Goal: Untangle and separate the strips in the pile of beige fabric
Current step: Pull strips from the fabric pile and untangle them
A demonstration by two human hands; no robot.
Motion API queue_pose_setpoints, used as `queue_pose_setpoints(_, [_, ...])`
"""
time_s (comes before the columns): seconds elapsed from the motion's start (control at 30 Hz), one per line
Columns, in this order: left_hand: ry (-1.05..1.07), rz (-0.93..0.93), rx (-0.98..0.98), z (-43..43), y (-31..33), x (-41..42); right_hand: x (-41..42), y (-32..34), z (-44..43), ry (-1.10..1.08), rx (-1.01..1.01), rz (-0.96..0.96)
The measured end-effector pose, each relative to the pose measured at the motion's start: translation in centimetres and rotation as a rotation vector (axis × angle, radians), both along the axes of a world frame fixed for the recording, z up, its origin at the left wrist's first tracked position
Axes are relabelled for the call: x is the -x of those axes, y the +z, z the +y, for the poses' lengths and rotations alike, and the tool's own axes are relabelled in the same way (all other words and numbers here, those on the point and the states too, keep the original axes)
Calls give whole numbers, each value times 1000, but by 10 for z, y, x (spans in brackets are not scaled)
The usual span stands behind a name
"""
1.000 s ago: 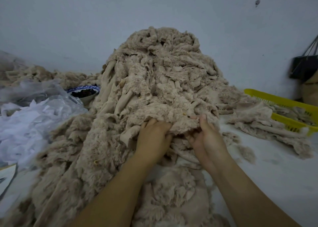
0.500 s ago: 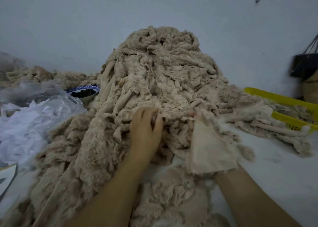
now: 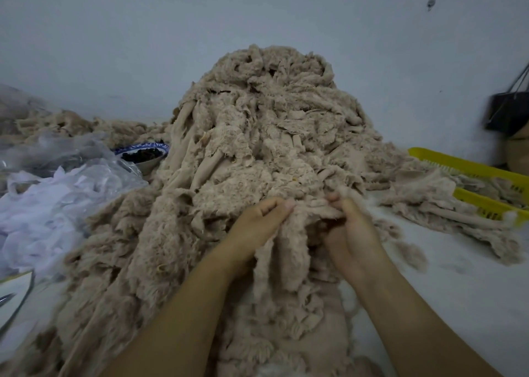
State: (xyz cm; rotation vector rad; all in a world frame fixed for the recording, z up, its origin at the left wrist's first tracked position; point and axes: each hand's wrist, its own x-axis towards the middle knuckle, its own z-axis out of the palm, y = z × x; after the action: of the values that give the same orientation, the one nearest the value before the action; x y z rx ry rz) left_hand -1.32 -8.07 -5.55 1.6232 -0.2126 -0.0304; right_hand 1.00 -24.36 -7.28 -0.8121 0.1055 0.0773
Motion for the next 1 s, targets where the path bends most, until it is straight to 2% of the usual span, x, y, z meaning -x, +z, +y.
queue_pose_setpoints(0.1, [142,87,219,8,6,-8,0,2,-3,-64,-34,12])
queue_pose_setpoints(0.23, [-72,276,772,16,3,-7,0,2,2,-37,60,33])
queue_pose_setpoints(0.3, [-137,295,898,21,2,-8,3,1,3,-27,122,35])
queue_pose_setpoints(0.37, [-102,258,807,18,3,-10,3,1,3,-20,186,36])
queue_pose_setpoints(0.4, [-21,236,674,14,3,-9,5,1,4,-12,226,29])
queue_pose_setpoints(0.47, [162,141,263,4,0,-7,7,1,5,13,304,5])
queue_pose_setpoints(0.53, [152,-63,-96,-4,-1,-3,9,1,7,38,379,-49])
queue_pose_setpoints(0.6, [51,-144,-245,-9,-1,-1,11,2,10,27,443,-105])
queue_pose_setpoints(0.67, [35,-156,-252,-8,-4,-2,12,3,11,4,471,-134])
queue_pose_setpoints(0.77, [162,-178,-147,-3,-7,-5,12,3,10,36,525,-248])
queue_pose_setpoints(0.87, [252,-132,-39,0,-7,-8,17,3,11,98,704,-403])
queue_pose_setpoints(0.93, [258,-10,143,2,-7,-11,22,1,18,143,898,-528])
queue_pose_setpoints(1.0, [217,134,427,5,-5,-14,24,-2,24,176,1053,-627])
